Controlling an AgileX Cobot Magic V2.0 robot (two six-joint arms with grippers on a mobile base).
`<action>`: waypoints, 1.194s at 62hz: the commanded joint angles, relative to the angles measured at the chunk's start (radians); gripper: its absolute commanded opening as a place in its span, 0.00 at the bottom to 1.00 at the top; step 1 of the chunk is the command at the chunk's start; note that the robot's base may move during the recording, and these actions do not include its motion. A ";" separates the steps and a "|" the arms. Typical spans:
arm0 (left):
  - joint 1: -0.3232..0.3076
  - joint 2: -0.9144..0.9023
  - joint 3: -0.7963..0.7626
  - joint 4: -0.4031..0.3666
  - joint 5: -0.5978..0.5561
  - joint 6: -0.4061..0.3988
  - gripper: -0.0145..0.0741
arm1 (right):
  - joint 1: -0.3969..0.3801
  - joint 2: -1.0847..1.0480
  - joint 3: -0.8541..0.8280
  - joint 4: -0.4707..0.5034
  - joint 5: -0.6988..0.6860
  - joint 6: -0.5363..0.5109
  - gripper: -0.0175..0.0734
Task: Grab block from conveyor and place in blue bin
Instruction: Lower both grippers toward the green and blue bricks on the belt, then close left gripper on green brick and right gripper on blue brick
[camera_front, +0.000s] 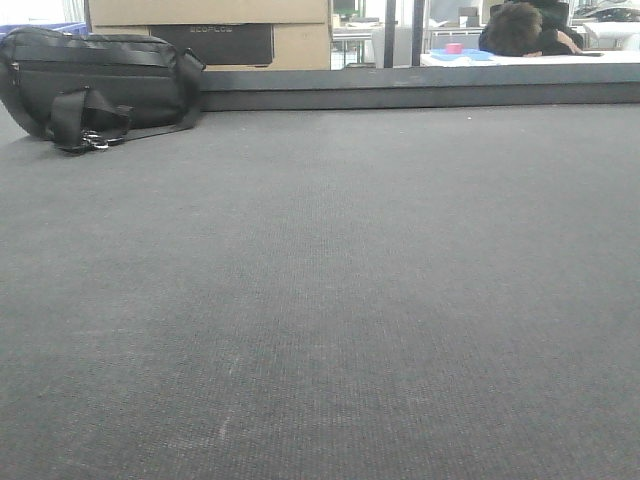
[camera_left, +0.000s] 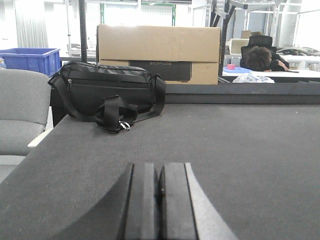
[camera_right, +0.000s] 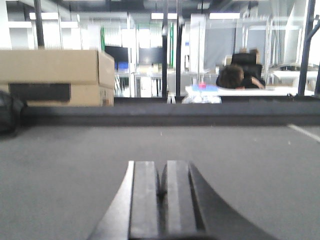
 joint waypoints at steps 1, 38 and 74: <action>0.004 -0.005 -0.080 0.002 0.018 -0.001 0.04 | -0.001 -0.003 -0.073 0.033 0.008 0.002 0.01; 0.004 0.708 -0.905 0.022 0.886 -0.001 0.04 | -0.001 0.566 -0.752 0.028 0.878 0.002 0.01; 0.004 1.185 -1.073 -0.065 1.006 -0.001 0.04 | -0.001 1.181 -0.971 0.022 1.289 -0.016 0.01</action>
